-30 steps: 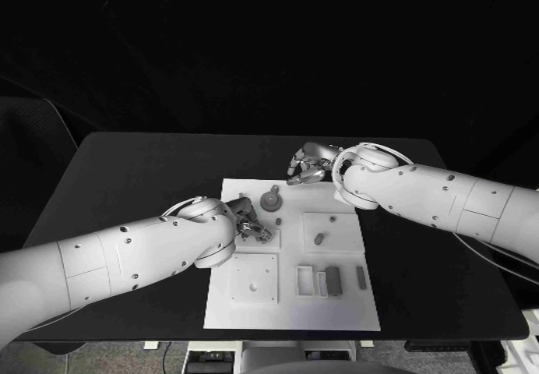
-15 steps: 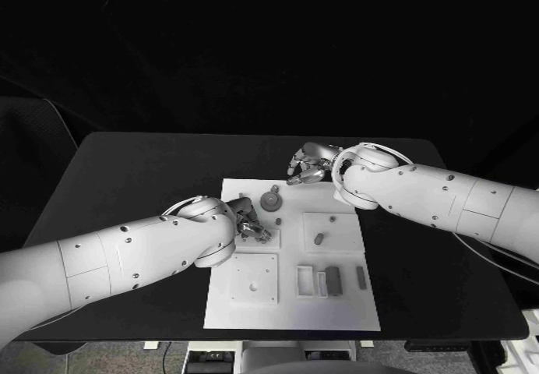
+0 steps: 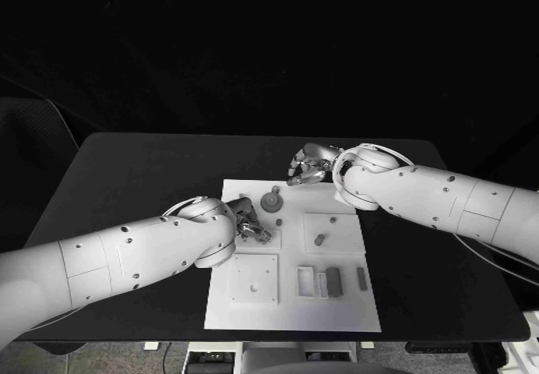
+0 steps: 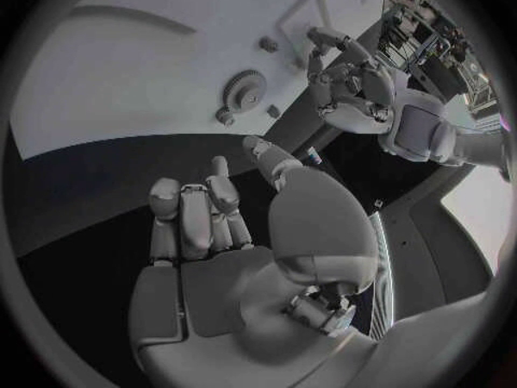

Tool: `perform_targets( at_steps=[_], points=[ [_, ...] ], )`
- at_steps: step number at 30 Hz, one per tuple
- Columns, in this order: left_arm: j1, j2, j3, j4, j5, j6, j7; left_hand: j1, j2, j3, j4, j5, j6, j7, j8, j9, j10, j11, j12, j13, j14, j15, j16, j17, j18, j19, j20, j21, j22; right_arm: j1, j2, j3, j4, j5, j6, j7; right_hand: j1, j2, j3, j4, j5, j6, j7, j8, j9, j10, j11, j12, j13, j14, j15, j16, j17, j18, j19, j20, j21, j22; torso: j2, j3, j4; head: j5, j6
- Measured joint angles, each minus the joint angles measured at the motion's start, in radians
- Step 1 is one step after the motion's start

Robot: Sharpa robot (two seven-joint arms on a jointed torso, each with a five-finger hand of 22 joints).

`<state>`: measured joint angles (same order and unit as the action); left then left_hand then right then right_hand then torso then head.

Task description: Assemble the parts on the task board

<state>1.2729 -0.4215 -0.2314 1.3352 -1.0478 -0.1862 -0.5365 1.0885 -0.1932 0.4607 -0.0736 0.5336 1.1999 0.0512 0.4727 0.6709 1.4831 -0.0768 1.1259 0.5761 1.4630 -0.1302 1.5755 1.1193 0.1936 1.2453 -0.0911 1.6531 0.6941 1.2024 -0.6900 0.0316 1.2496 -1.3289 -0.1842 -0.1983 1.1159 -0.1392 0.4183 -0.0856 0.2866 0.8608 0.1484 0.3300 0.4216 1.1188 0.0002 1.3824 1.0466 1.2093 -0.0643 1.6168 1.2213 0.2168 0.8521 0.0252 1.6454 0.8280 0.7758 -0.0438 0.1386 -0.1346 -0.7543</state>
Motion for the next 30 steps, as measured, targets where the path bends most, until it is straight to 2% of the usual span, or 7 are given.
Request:
perform_targets(
  at_steps=[15,30],
  points=[
    [0.001,-0.004,0.002,-0.015,0.022,-0.009,0.004,0.0,0.0,0.003,0.003,0.024,0.0,0.0,0.011,0.004,0.0,0.0,0.004,0.0,0.0,0.0,0.0,0.002,0.0,0.0,0.001,0.0,0.002,0.0,-0.001,0.0,-0.001,0.0,0.0,0.0,0.0,0.0,0.0,0.0,0.0,-0.002,0.002,0.0,0.0,0.0,0.0,0.0,0.0,0.0,0.0,0.0,0.0,0.0,0.0,0.0,0.0,0.0,0.0,0.0003,-0.0001,-0.002,0.002],
    [0.001,-0.009,0.002,-0.019,0.05,-0.005,0.004,0.001,-0.001,0.005,0.005,0.029,0.0,0.0,0.014,0.005,0.0,0.0,0.004,0.0,0.0,0.0,0.0,0.003,0.0,-0.002,0.002,0.0,0.003,0.0,0.0,0.0,-0.002,0.0,0.0,0.0,0.0,0.0,0.0,0.0,0.0,-0.001,0.001,0.0,0.0,0.0,0.0,0.0,0.0,-0.002,-0.002,0.0,0.0,0.0,0.0,0.0,0.0,-0.001,0.0,-0.0001,0.0004,0.0,0.001]
  ],
)
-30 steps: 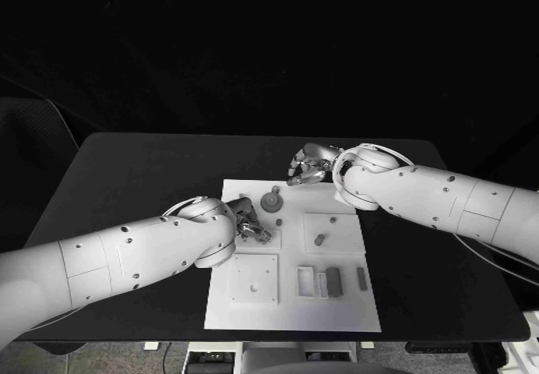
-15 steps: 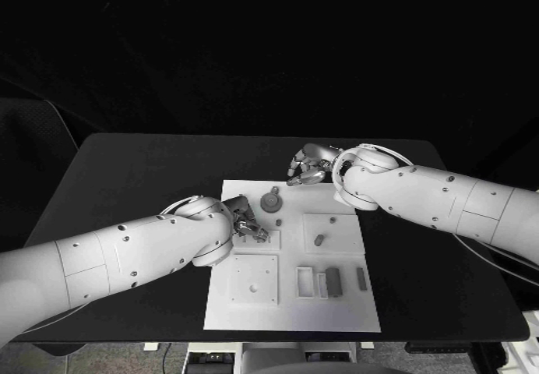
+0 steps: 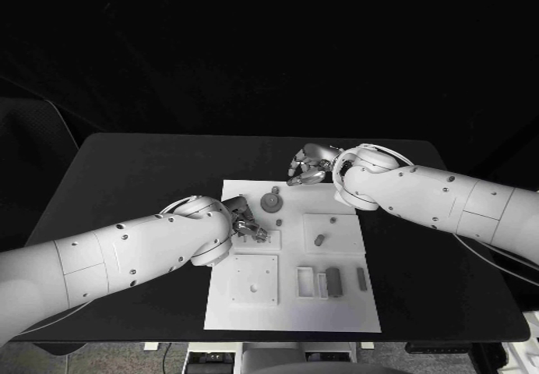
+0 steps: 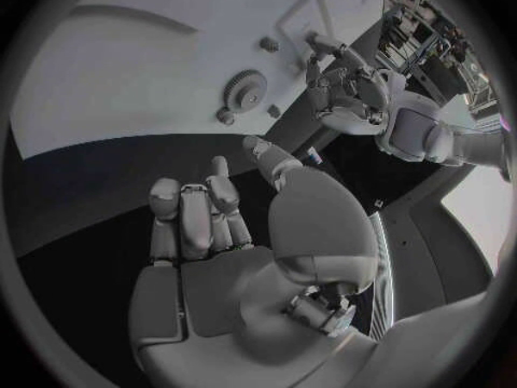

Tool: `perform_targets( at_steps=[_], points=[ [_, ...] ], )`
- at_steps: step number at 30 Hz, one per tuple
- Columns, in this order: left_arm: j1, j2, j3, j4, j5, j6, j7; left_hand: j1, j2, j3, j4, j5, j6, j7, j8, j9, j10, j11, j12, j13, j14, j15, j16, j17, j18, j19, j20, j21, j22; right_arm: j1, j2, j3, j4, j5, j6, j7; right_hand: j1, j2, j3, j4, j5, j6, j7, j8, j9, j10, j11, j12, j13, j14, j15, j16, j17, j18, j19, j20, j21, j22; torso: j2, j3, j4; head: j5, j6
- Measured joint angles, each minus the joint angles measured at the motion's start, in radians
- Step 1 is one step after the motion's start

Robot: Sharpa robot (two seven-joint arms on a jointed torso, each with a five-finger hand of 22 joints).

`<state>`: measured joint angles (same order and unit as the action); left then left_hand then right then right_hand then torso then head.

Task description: Assemble the parts on the task board

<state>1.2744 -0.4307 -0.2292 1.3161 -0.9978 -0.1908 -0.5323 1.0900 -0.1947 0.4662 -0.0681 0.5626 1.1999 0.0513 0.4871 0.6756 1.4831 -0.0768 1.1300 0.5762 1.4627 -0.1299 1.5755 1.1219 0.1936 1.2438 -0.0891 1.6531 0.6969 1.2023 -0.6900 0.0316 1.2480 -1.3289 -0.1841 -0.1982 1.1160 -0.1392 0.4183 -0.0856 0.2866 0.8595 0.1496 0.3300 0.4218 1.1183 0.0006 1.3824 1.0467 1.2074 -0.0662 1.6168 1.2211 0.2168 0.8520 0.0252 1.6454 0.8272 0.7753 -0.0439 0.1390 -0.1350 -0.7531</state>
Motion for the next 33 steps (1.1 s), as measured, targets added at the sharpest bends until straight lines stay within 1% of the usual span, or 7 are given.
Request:
perform_targets(
  at_steps=[6,10,15,18,23,28,33],
  points=[
    [0.002,-0.007,0.0,0.0,0.004,0.0,-0.002,0.002,-0.002,0.0,0.0,0.006,0.0,0.0,0.0,0.007,0.0,0.0,0.0,0.0,0.0,0.0,0.0,0.0,0.0,0.0,0.0,0.0,0.0,0.0,0.0,0.0,-0.001,0.0,0.0,0.0,0.0,0.0,0.0,0.0,0.0,0.0,0.0,0.0,0.0,-0.001,0.001,0.0,0.0,0.0,0.0,0.0,-0.001,0.0,0.0,0.0,0.0,0.0,0.0,-0.0003,0.0006,0.002,-0.001],
    [0.003,-0.01,-0.003,-0.001,0.005,0.002,-0.007,0.008,-0.008,0.0,0.0,0.006,0.0,0.0,-0.001,0.006,0.0,0.0,0.0,0.0,0.0,0.0,0.004,0.0,0.0,0.0,0.0,0.0,0.0,0.0,0.0,0.0,-0.001,0.0,0.0,0.0,0.0,0.0,0.0,0.0,0.0,0.001,-0.001,0.0,0.0,-0.001,0.001,0.0,0.0,0.0,0.0,0.0,-0.001,0.0,0.0,0.0,0.0,0.0,0.0,-0.0004,0.0006,0.003,0.0],
    [0.007,-0.01,-0.004,-0.002,0.008,0.006,-0.011,0.008,-0.008,0.0,0.0,0.012,0.0,0.0,0.004,0.005,0.0,0.0,0.004,0.001,0.0,0.0,0.004,0.0,0.0,0.0,0.0,0.0,0.001,0.0,0.001,0.0,-0.001,0.0,0.0,0.0,0.0,0.0,0.0,0.0,0.0,0.001,-0.001,0.0,0.0,-0.002,0.001,0.0,0.0,0.0,0.0,0.0,-0.001,0.0,0.0,0.0,0.0,0.0,0.0,-0.0003,0.0005,0.004,0.001],
    [0.008,-0.01,-0.004,-0.002,0.01,0.009,-0.014,0.008,-0.008,0.0,0.0,0.012,0.0,0.0,0.004,0.005,0.0,0.0,0.004,0.001,0.0,0.0,0.004,0.001,0.0,0.0,0.0,0.0,0.001,0.0,0.002,0.0,-0.001,0.0,0.0,0.0,0.0,0.0,0.0,0.0,0.0,0.001,-0.001,0.0,0.0,-0.001,0.002,0.0,0.0,0.0,0.0,0.0,-0.001,0.005,0.0,0.0,0.0,0.0,0.0,-0.0002,0.0002,0.005,0.001],
    [0.011,-0.006,-0.004,-0.005,0.012,0.016,-0.018,0.008,-0.008,0.0,0.0,0.012,0.0,0.0,0.004,0.006,0.0,0.0,0.004,0.001,0.0,0.0,0.004,0.001,0.0,0.0,0.001,0.0,0.001,0.0,0.002,0.0,-0.002,0.0,0.0,0.0,0.0,0.0,0.0,0.0,0.0,0.001,-0.001,0.0,0.0,-0.001,0.002,0.0,0.0,0.0,0.0,0.0,-0.001,0.01,0.0,0.0,0.0,0.0,0.0,0.0,0.0,0.005,0.001],
    [0.012,-0.002,-0.004,-0.009,0.013,0.024,-0.022,0.008,-0.008,0.0,0.0,0.012,0.0,0.0,0.005,0.008,0.0,0.0,0.004,0.001,0.0,0.0,0.004,0.001,0.0,0.0,0.003,0.0,0.001,0.0,0.002,0.0,-0.002,0.0,0.001,0.0,0.0,0.0,0.0,0.0,0.0,0.002,-0.002,0.0,-0.001,-0.001,0.002,0.0,-0.001,0.001,0.001,0.0,-0.001,0.011,0.0,0.0,0.0,0.0,0.0,0.0002,0.0,0.005,0.001],
    [0.012,0.001,-0.004,-0.012,0.012,0.036,-0.027,0.008,-0.008,0.0,0.0,0.012,0.0,0.0,0.006,0.009,0.0,0.0,0.004,0.001,0.0,0.0,0.004,0.001,0.0,0.0,0.003,0.0,0.001,0.0,0.002,0.0,-0.002,0.0,0.001,0.0,0.0,0.0,0.0,0.0,0.0,0.0,0.0,0.0,-0.001,-0.002,0.002,0.0,-0.001,0.001,0.001,0.0,-0.001,0.011,0.0,0.0,0.0,0.0,0.0,0.0004,-0.0001,0.005,0.001]
  ],
)
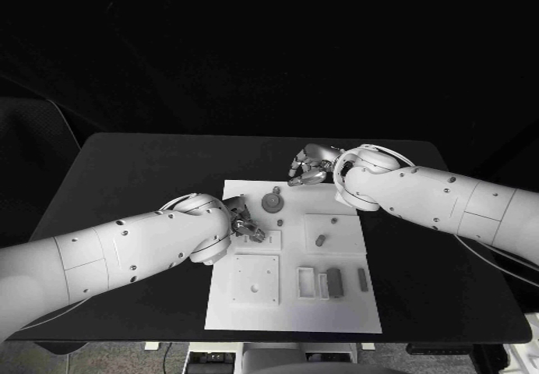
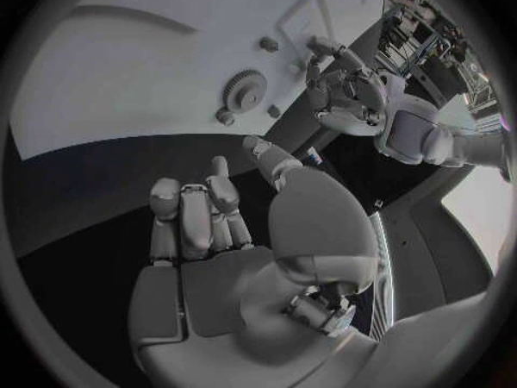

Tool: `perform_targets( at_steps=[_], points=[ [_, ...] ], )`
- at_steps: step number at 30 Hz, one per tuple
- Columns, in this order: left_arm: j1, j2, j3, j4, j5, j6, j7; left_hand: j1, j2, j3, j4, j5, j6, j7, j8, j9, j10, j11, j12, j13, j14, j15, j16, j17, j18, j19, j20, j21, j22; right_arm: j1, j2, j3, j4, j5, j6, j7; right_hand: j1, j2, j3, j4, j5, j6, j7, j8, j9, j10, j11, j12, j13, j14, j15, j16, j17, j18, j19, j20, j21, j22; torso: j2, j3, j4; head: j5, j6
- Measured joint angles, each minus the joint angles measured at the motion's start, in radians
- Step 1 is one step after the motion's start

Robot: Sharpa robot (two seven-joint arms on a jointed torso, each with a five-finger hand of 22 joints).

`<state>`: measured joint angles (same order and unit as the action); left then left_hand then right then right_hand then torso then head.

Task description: Assemble the parts on the task board

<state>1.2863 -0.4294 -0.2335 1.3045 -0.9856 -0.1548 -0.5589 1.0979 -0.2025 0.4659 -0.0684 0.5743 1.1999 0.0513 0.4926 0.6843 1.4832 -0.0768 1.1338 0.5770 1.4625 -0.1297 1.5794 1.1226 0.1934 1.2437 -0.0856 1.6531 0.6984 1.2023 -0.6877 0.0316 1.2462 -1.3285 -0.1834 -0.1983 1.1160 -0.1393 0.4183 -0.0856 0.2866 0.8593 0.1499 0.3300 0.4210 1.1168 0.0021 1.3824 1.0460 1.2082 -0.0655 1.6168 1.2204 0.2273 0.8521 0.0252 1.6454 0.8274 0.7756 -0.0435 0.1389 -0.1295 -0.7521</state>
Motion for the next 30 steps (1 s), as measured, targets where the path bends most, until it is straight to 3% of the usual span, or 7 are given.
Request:
perform_targets(
  at_steps=[30],
  points=[
    [0.001,0.001,0.001,-0.003,0.002,0.018,-0.001,0.0,0.0,0.002,0.002,0.019,0.0,0.0,0.002,0.0,0.0,0.0,0.0,0.0,-0.001,0.001,0.004,0.001,0.0,0.0,0.0,0.0,0.001,-0.001,0.0,0.0,-0.001,0.0,0.001,0.0,0.0,0.0,0.0,0.0,0.0,0.001,-0.001,0.0,0.0,0.0,0.0,0.0,0.0,-0.001,-0.001,0.0,-0.001,-0.002,0.0,0.0,0.0,0.0,0.0,-0.0005,0.0001,-0.001,-0.002]
  ],
)
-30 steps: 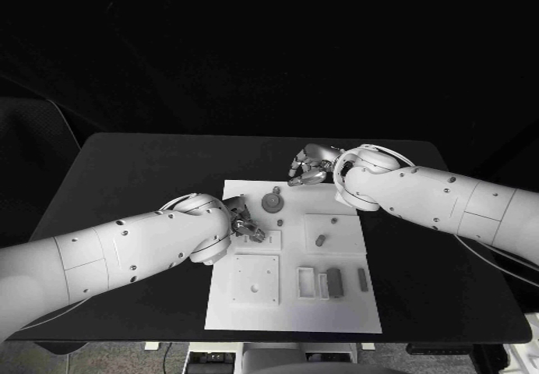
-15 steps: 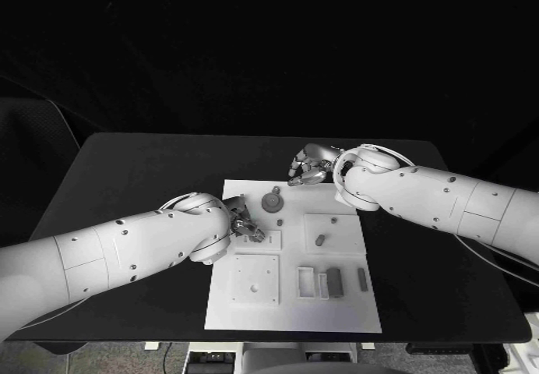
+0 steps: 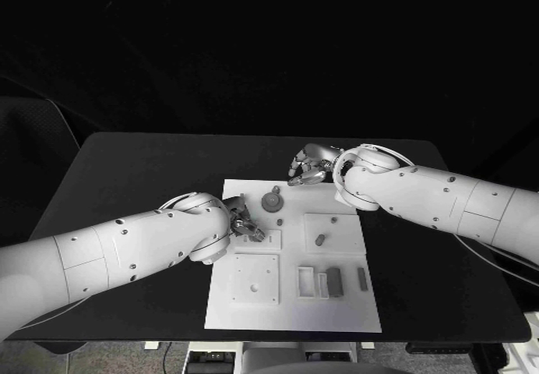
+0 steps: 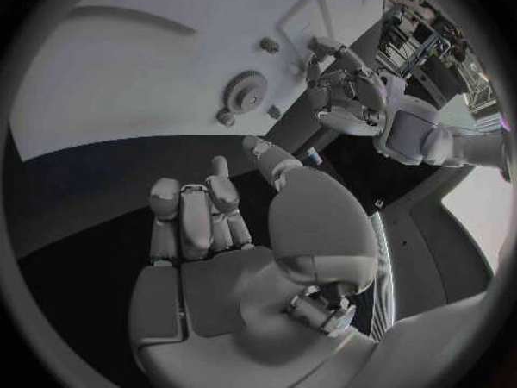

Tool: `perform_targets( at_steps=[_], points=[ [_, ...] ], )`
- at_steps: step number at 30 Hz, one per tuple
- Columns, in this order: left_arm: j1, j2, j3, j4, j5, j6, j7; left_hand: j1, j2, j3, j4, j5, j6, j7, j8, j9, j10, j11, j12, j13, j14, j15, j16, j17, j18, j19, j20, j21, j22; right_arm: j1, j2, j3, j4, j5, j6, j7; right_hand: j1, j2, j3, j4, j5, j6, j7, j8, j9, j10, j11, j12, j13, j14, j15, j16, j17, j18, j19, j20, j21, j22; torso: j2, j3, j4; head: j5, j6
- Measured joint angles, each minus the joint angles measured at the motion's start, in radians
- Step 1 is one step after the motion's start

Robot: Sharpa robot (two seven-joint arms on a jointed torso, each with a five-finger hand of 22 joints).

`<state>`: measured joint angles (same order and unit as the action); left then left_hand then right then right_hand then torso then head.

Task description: Assemble the parts on the task board

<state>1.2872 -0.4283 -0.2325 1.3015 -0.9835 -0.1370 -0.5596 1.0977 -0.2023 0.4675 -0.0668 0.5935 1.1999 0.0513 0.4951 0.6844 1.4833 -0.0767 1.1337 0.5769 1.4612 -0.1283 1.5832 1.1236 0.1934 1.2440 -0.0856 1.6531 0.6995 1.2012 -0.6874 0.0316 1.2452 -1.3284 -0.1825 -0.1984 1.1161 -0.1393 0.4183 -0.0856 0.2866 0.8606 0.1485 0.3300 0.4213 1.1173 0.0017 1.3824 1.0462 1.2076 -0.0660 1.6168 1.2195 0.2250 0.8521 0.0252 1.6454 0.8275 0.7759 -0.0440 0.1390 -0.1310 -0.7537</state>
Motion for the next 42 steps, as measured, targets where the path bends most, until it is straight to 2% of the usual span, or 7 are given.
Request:
perform_targets(
  at_steps=[4,8,14,17,23,29,42],
  points=[
    [0.001,0.002,0.0,-0.003,0.003,0.005,0.0,-0.005,0.005,0.0,0.0,-0.002,0.0,0.0,0.0,0.002,0.0,0.0,0.0,0.0,0.0,0.0,0.0,0.0,0.0,0.002,-0.002,0.0,0.002,0.0,0.0,0.0,0.0,0.0,0.0,0.0,0.0,0.0,0.0,0.0,0.0,0.0,0.0,0.0,0.0,0.002,-0.002,0.0,0.0,0.0,0.0,0.0,0.0,0.0,0.0,0.0,0.0,0.0,0.0,0.0,0.0,0.0,0.0],
    [0.002,0.004,0.0,-0.006,0.006,0.011,0.0,-0.027,0.027,-0.012,-0.012,-0.047,0.0,0.0,-0.008,0.002,0.0,0.0,0.0,-0.002,0.0,0.0,0.0,0.0,0.0,0.002,-0.002,0.0,0.004,0.0,0.0,0.0,0.0,0.0,0.0,0.0,0.0,0.0,0.0,0.0,0.0,0.0,0.0,0.0,0.0,0.002,-0.002,0.0,0.0,0.0,0.0,0.0,-0.001,0.0,0.0,0.0,0.0,0.0,0.0,0.0001,0.0,0.0,-0.001],
    [0.002,0.006,0.0,-0.009,0.009,0.015,-0.001,-0.046,0.046,-0.027,-0.029,-0.101,0.0,0.0,-0.008,0.002,0.0,0.0,0.0,-0.003,0.0,0.0,0.0,-0.003,0.0,0.002,-0.002,0.0,0.005,0.0,0.0,0.0,0.0,0.0,0.0,0.0,-0.004,-0.004,0.0,0.0,0.0,0.001,-0.001,0.0,0.0,0.002,-0.002,0.0,0.0,0.0,0.0,0.0,-0.001,-0.001,0.0,0.0,0.0,-0.001,0.0,0.0007,0.0,0.0,-0.001],
    [0.002,0.006,0.0,-0.01,0.01,0.015,-0.001,-0.056,0.056,-0.03,-0.034,-0.118,0.0,0.0,-0.008,0.004,0.0,0.0,0.0,-0.003,0.0,0.0,0.0,-0.003,0.0,0.002,-0.002,0.0,0.005,0.0,0.0,0.0,0.0,0.0,0.0,0.0,-0.004,-0.004,0.0,0.0,0.0,-0.001,0.001,0.0,0.0,0.002,-0.002,0.0,0.0,0.001,0.001,0.0,-0.001,-0.001,0.0,0.0,0.0,-0.001,0.0,0.0007,0.0,-0.001,0.0],
    [0.002,0.006,-0.001,-0.01,0.011,0.014,-0.001,-0.068,0.065,-0.046,-0.023,-0.126,0.0,0.0,-0.008,0.006,0.0,0.0,0.0,-0.003,0.0,0.0,0.0,-0.004,0.0,0.002,-0.001,0.0,0.005,0.0,-0.001,0.0,0.0,0.0,0.0,0.0,-0.004,-0.004,0.0,0.0,0.0,-0.001,0.001,0.0,0.0,0.002,-0.002,0.0,0.0,0.0,0.0,0.0,-0.001,-0.001,0.0,0.0,0.0,-0.001,0.0,0.0007,-0.0006,-0.001,0.0],
    [0.0,0.007,-0.002,-0.012,0.012,0.011,-0.001,-0.087,0.056,-0.057,-0.02,-0.137,0.0,0.0,-0.007,0.006,0.0,0.0,0.0,-0.004,0.004,-0.003,0.0,-0.005,0.001,0.002,-0.001,0.0,0.005,0.0,-0.001,0.0,0.0,0.0,0.0,0.0,-0.004,-0.004,0.0,0.0,0.0,-0.001,0.001,0.0,0.0,0.002,-0.002,0.0,-0.001,-0.002,-0.002,0.0,-0.001,-0.001,0.0,0.0,0.0,-0.001,0.0,0.0002,-0.0005,-0.002,0.001],
    [-0.002,0.006,-0.003,-0.011,0.014,-0.002,0.0,-0.098,0.06,-0.06,-0.017,-0.141,0.0,0.0,-0.008,0.007,0.0,0.0,0.0,-0.004,0.004,-0.004,0.0,-0.005,0.003,0.003,0.0,0.0,0.005,0.0,-0.002,0.0,0.0,0.0,0.001,0.0,-0.004,-0.004,0.0,0.0,0.0,-0.001,0.001,0.0,-0.001,0.001,-0.001,0.0,-0.001,-0.002,-0.002,0.0,-0.001,-0.002,0.0,0.0,0.0,-0.001,0.0,-0.0001,-0.0005,-0.002,0.002]
  ],
)
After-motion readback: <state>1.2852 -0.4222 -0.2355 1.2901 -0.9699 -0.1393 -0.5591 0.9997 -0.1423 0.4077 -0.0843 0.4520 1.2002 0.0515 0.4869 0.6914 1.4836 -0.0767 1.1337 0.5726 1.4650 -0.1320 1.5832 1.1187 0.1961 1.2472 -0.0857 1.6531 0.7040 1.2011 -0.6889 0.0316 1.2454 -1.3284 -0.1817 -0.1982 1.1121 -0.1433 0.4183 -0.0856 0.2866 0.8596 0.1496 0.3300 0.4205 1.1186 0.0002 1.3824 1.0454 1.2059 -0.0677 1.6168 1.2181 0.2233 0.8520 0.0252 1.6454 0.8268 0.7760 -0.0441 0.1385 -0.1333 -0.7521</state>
